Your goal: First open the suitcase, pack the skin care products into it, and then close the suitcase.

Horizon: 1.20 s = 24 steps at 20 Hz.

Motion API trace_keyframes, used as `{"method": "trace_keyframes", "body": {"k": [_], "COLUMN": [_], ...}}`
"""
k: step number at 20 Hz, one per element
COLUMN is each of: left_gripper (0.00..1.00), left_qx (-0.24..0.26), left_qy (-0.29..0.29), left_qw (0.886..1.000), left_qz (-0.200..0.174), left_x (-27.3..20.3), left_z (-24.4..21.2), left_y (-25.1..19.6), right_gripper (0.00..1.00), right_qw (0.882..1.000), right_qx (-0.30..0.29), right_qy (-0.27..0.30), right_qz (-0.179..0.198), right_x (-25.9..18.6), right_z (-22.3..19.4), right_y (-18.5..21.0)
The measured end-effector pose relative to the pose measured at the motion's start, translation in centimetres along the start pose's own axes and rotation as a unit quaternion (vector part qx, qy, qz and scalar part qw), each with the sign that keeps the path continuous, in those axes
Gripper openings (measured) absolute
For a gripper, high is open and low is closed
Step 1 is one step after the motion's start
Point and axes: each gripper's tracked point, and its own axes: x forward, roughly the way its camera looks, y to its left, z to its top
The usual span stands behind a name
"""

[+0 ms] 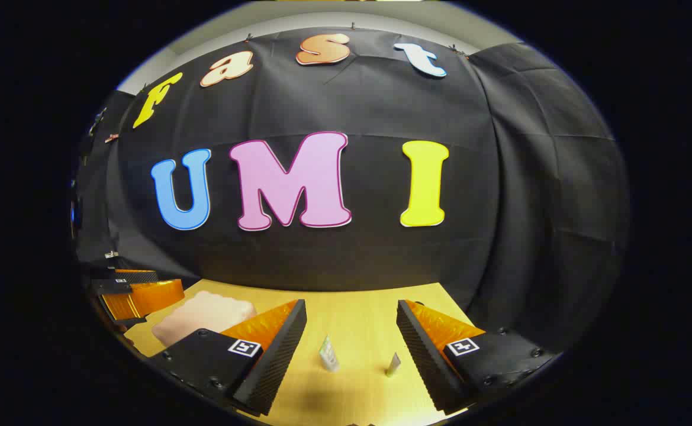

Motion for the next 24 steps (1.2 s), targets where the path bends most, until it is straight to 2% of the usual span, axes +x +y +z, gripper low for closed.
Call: {"method": "trace_keyframes", "body": {"k": [9, 13, 22, 24], "left_gripper": [0.96, 0.95, 0.96, 0.95], "left_qx": [-0.013, -0.005, -0.036, -0.038], "left_qy": [0.028, 0.035, 0.063, 0.073], "left_qw": [0.999, 0.999, 0.997, 0.997], "left_qz": [-0.012, -0.007, 0.016, 0.011], "left_x": [2.6, 2.9, 3.1, 4.0], "left_z": [-1.4, -2.1, -4.9, -5.8], "left_y": [-1.5, -1.9, -0.8, -0.9], "right_gripper": [0.97, 0.97, 0.97, 0.97], "right_qw": [1.0, 1.0, 1.0, 1.0], "right_qx": [0.009, 0.014, 0.014, 0.013], "right_qy": [-0.011, -0.006, -0.001, -0.001], "right_qz": [-0.01, -0.005, 0.001, 0.0], "right_x": [-0.5, -0.7, -1.0, -0.9], "right_z": [0.5, 0.2, -0.1, -0.1], "right_y": [-2.4, -2.9, -3.3, -3.5]}}
